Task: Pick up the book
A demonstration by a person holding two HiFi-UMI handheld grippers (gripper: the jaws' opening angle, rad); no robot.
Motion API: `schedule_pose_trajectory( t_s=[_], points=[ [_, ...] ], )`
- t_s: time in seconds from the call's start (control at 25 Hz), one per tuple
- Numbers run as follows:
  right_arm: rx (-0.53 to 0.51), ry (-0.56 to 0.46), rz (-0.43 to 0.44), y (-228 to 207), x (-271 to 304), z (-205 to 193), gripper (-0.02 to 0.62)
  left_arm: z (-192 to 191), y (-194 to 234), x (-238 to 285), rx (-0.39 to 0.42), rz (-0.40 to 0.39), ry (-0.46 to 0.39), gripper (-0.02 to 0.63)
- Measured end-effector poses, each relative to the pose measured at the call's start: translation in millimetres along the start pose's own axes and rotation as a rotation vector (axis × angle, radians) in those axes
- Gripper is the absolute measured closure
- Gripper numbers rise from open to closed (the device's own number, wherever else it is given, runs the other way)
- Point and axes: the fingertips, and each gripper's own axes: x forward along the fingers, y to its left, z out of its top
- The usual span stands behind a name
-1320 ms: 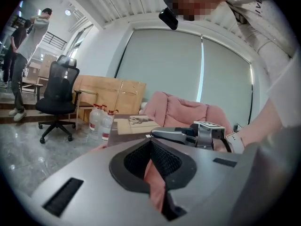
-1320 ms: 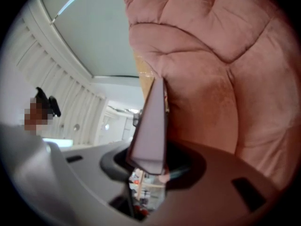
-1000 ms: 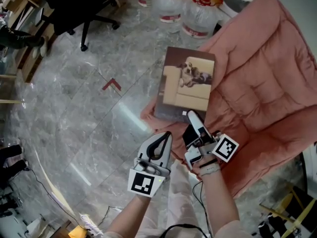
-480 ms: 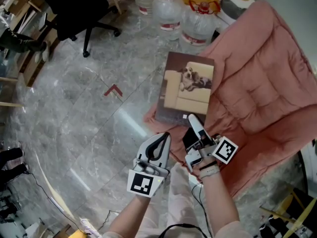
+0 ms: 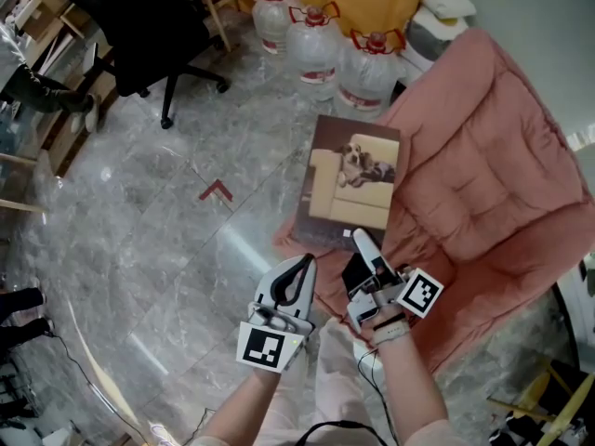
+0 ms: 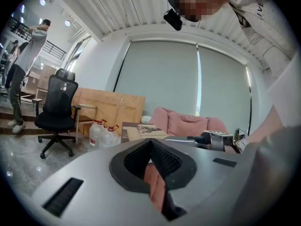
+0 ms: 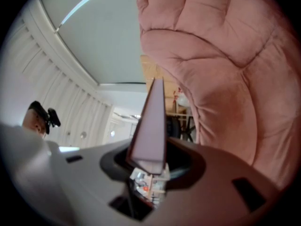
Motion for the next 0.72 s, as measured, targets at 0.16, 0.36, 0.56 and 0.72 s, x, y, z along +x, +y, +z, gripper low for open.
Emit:
schedule_pose_trajectory(
  t_s=[0.16,0.36,0.56,0.72],
  points=[
    [0.005,0.002,0.004,10.1,0.9,-1.8,0.437,10.7,-2.2,-3.1,-0.005,-0.005,-0.010,0.584],
    [0.003,0.006,0.014,23.8,1.2,-4.7,0.437,26.7,-8.8,-8.1,0.024,-0.021,-0.033,0.584],
    [-0.001,0.005,0.018,37.6,-2.6,-6.1,0.437,40.3,-10.8,-15.9,-0.004,-0.013,-0.042,0.584],
    [0.003,-0.001,0.022,49.4,-8.5,-5.0,0.437,54.1,-10.5,-18.9,0.013,-0.011,-0.055,0.584]
  ],
)
